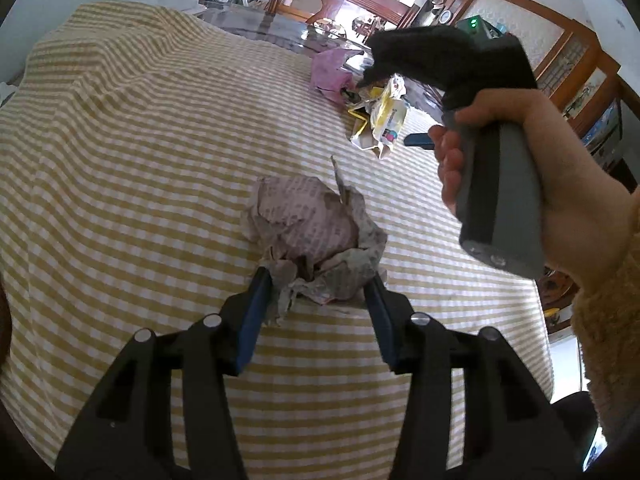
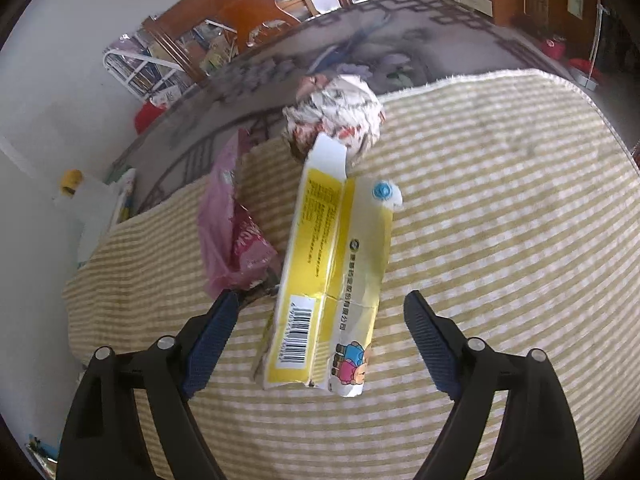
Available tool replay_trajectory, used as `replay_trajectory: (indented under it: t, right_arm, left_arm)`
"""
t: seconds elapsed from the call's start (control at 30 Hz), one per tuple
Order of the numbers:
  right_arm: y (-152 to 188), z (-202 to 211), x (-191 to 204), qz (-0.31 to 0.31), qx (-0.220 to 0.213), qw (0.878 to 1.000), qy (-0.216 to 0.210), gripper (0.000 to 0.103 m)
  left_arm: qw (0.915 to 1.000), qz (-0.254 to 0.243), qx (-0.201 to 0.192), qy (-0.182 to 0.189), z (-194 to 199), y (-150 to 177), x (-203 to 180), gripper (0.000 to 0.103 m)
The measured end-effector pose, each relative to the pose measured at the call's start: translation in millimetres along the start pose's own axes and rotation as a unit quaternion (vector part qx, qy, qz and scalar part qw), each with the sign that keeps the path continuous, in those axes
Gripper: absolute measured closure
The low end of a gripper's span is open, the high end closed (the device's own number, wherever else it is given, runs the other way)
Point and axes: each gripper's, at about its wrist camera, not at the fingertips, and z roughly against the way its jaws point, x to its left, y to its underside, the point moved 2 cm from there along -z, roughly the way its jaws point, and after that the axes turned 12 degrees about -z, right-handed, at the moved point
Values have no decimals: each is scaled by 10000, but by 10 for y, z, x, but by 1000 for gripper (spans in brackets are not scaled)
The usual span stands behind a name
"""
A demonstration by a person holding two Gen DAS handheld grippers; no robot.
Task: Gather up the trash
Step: 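Grasp the yellow carton with the right tool while the left tool holds the grey paper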
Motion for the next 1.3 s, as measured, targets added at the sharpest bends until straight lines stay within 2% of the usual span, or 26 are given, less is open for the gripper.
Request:
replay_trajectory:
  t: [0.03, 0.23, 0.37, 0.43, 0.77, 1.0, 1.1, 1.2, 1.3]
  right_arm:
    - [22, -17, -2, 88, 31, 10000, 26, 48]
    - [78, 99, -53, 359, 73, 9993, -98, 55]
    - [176, 226, -199, 540, 175, 9984, -79, 55]
    - [235, 301, -258, 677, 197, 9975, -41, 55]
    - [714, 743, -541, 1609, 255, 9866, 98, 55]
    - [998, 751, -666, 2046, 249, 9779, 363, 54]
    - [1006, 749, -710, 1945, 277, 9800, 321, 50]
    - [996, 737, -742, 1812, 321, 9826, 270, 48]
    - [993, 725, -755, 1727, 364, 9839, 278, 46]
  left_arm:
    - [10000, 0, -3, -2, -1, -3, 3, 56]
    - [10000, -4, -3, -1, 2, -1, 0, 56]
    - [10000, 16, -7, 9, -1, -11, 7, 56]
    - [10000, 43, 15, -24, -7, -8, 12, 52]
    - [10000, 98, 6, 11, -4, -2, 29, 52]
    - [9997, 227, 13, 65, 10, -6, 71, 51]
    - [9997, 218, 4, 68, 27, 4, 67, 49]
    - [9996, 243, -35, 101, 45, 9, 66, 42]
    - [9996, 244, -49, 93, 48, 11, 62, 41]
